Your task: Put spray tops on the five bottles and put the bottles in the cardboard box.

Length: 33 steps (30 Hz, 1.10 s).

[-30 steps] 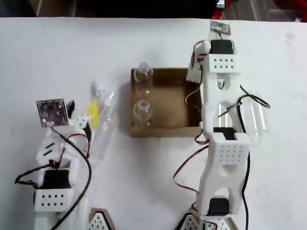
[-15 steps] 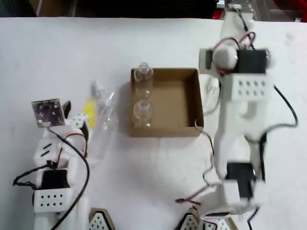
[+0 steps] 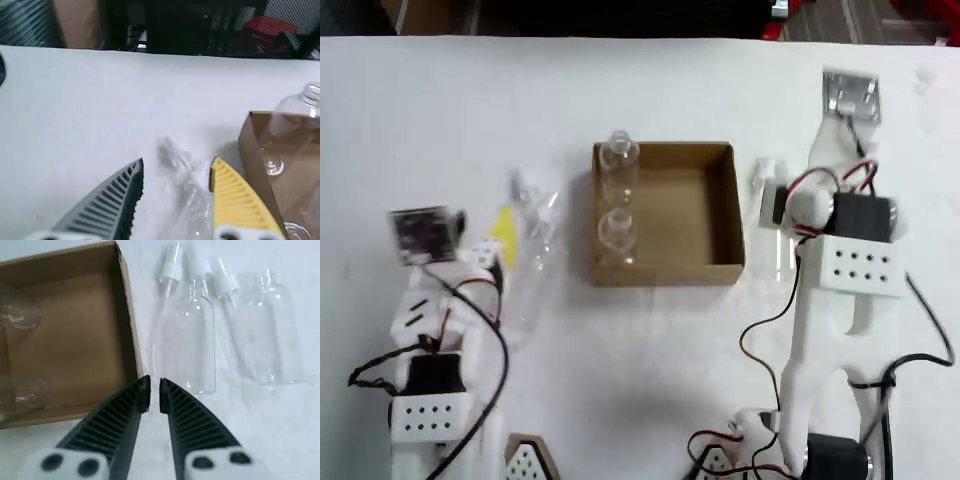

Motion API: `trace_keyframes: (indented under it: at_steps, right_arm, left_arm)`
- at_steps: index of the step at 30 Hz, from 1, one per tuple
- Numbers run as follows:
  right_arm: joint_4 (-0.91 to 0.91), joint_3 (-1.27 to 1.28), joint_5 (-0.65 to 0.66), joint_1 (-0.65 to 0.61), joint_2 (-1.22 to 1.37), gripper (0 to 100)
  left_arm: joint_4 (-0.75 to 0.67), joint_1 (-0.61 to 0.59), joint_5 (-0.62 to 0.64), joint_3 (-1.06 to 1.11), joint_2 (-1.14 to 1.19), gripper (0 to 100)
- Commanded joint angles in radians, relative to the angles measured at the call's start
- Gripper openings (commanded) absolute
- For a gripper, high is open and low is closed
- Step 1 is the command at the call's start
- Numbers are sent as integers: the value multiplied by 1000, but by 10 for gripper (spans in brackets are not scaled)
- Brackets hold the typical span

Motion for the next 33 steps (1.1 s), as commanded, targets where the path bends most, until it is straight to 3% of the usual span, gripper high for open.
trace_keyframes:
  at_steps: [1,10,15,27,33]
  right_arm:
    - [-211,187,5,16,-33,16]
    - [-493,439,0,28,-33,16]
    - [-538,473,-2,77,-33,16]
    - [-731,588,-2,82,-33,16]
    - [-751,598,-2,81,-28,16]
  left_arm:
    - [-29,53,-48,-8,-1,203]
    - [-26,56,-95,-32,1,203]
    - [138,77,-146,-199,58,203]
    - [451,157,-244,-852,754,203]
    - [479,157,-514,-1022,1035,203]
